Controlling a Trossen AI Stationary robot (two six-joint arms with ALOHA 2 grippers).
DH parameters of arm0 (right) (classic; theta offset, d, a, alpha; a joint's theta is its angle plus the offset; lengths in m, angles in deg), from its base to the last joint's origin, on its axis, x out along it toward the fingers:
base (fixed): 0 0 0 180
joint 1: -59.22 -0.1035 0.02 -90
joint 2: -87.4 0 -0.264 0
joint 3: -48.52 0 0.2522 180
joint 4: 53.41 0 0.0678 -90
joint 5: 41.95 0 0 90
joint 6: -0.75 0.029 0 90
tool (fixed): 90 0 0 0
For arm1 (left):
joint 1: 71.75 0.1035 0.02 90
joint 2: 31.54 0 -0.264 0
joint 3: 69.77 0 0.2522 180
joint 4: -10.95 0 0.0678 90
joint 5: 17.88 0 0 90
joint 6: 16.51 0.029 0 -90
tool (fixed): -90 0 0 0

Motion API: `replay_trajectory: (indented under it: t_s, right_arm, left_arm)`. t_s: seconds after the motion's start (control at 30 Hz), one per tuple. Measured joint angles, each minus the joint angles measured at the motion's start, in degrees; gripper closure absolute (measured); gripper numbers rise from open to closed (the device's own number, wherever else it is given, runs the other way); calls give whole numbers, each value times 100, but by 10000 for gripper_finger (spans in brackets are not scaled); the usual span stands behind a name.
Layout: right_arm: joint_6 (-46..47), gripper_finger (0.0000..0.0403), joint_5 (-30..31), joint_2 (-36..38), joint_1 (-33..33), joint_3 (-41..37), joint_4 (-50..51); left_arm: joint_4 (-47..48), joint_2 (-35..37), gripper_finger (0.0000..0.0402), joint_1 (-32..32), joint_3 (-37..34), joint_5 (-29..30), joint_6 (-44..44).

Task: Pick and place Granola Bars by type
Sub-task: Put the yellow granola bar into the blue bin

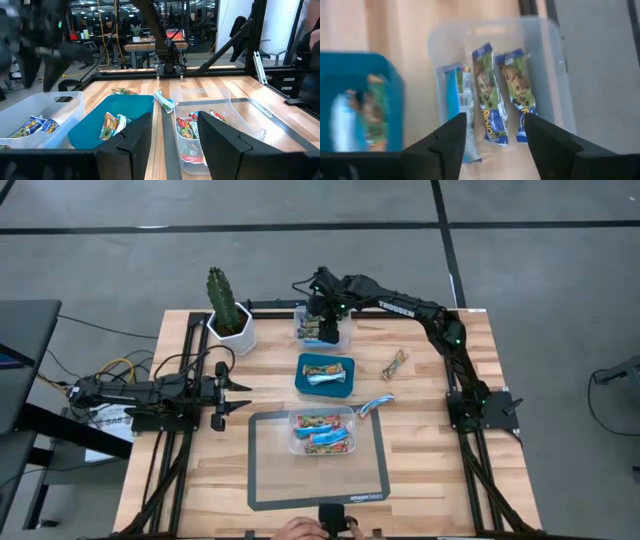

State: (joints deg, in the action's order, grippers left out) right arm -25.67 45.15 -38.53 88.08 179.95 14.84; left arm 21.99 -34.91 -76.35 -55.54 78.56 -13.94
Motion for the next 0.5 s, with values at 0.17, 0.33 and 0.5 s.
replay_trajectory:
  t_s: [0.17,0.33,0.5]
  right_arm:
    - [715,205,-4,597,-100,9,579]
    - [1393,210,61,1208,-214,-128,1626]
    - [1924,219,715,1908,-502,-776,2053]
  left_arm:
    - [1,0,248,-1,2,2,2]
    - [0,0,248,0,2,2,2]
    - [1,0,248,0,2,0,2]
